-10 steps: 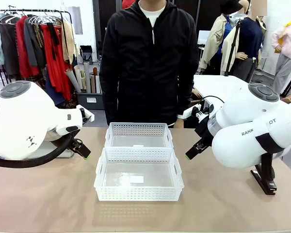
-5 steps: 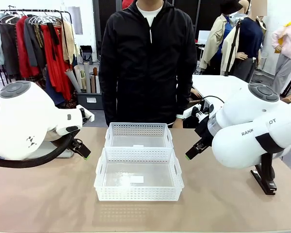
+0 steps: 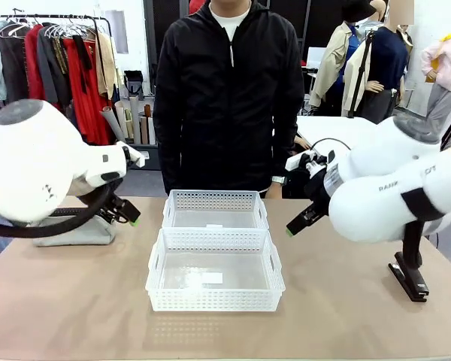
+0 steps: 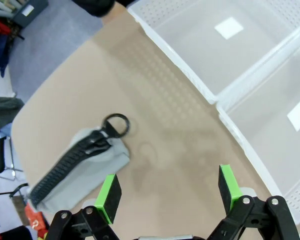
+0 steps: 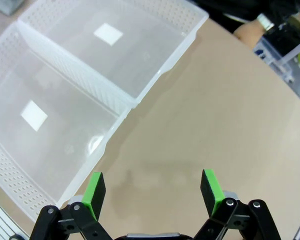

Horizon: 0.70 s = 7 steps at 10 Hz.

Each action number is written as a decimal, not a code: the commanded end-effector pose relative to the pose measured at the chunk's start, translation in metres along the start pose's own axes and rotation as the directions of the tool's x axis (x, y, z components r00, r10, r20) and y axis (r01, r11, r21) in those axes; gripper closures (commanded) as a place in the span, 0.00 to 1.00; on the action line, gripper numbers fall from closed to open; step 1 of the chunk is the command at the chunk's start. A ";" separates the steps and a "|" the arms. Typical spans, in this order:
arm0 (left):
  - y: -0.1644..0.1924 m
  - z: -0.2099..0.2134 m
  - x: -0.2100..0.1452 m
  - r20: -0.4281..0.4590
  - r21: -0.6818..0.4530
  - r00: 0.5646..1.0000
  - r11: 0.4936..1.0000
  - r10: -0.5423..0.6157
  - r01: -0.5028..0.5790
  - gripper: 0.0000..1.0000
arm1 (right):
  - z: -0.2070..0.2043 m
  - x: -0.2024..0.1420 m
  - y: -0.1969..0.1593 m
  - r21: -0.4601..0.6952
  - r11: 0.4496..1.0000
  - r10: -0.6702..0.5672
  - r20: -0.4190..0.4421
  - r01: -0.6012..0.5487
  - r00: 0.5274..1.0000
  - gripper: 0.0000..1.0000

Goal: Distribute items into two baskets.
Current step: Pick up the Pencil pouch that the person points to.

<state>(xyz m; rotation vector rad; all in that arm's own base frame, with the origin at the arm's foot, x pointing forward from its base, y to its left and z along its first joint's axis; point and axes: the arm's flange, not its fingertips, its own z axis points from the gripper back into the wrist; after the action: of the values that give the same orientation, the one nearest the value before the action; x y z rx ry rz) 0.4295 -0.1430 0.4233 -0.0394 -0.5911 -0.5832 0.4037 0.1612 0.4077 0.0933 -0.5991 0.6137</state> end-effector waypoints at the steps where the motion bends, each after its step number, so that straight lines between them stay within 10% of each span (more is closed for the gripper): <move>1: 0.036 0.019 0.008 -0.025 -0.051 0.999 0.998 0.032 -0.033 0.00 | 0.028 0.015 -0.031 0.075 0.997 -0.021 -0.001 0.021 1.000 0.00; 7: 0.136 0.103 -0.018 0.080 -0.490 0.968 0.855 0.238 -0.169 0.00 | 0.107 0.003 -0.119 0.386 0.901 -0.224 0.020 0.199 0.974 0.00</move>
<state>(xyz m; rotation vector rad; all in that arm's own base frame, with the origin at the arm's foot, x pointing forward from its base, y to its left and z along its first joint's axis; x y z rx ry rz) 0.4423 -0.0190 0.5132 -0.5688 -0.5542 -0.5373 0.4247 0.0571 0.5030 0.4673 -0.5005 0.5179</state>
